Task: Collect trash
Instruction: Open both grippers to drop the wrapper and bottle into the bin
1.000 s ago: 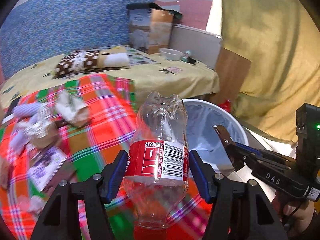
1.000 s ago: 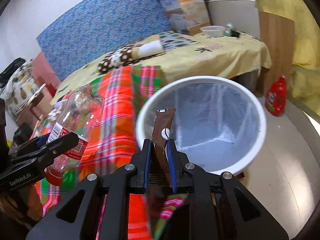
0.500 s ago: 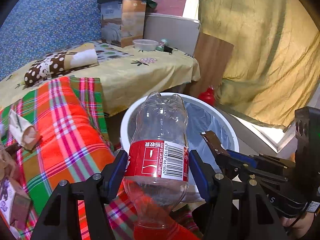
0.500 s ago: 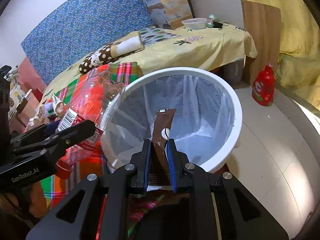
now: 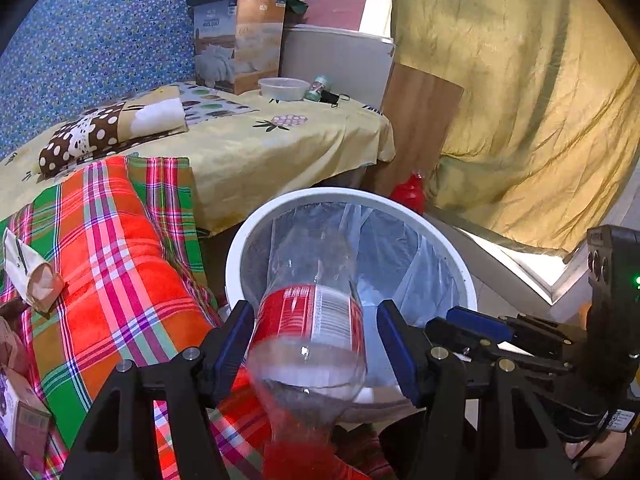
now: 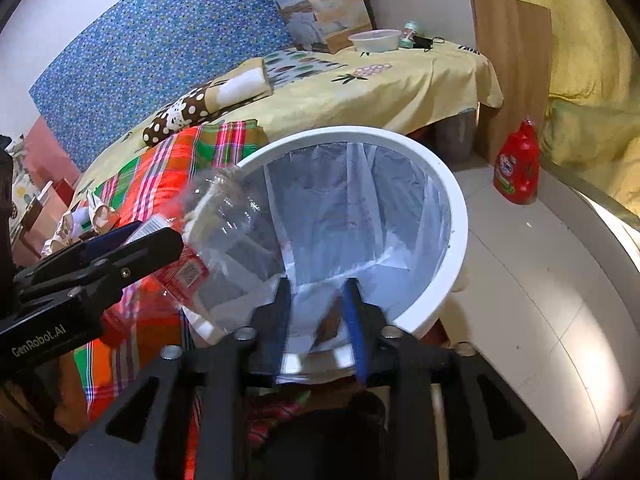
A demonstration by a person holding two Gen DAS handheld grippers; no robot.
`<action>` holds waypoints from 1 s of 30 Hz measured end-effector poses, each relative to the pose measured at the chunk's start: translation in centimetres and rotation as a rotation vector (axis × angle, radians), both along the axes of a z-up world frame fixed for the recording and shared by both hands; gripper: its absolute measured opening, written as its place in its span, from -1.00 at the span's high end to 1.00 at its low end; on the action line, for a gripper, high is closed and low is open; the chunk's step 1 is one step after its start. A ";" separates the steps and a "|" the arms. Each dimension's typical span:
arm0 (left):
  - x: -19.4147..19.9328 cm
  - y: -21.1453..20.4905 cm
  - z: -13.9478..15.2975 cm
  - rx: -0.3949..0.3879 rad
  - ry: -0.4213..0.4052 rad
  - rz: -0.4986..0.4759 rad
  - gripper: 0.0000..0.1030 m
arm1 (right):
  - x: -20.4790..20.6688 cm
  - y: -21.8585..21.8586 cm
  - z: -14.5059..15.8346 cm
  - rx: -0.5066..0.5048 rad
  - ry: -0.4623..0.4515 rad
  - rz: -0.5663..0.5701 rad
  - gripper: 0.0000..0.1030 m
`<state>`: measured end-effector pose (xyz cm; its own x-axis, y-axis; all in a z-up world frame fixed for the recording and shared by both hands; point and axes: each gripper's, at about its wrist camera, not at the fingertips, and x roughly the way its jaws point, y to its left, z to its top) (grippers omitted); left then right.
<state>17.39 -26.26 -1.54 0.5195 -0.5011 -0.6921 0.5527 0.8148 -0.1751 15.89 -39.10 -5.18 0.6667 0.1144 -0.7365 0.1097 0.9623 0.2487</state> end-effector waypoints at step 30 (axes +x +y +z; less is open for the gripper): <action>-6.4 10.4 2.8 -0.061 -0.071 0.246 -0.30 | -1.8 4.6 3.3 0.002 -0.129 0.150 0.09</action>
<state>10.97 -15.85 1.23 0.6768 -0.3937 -0.6221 0.3523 0.9151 -0.1959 14.14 -34.47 -1.84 0.7309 0.2204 -0.6460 -0.0674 0.9651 0.2531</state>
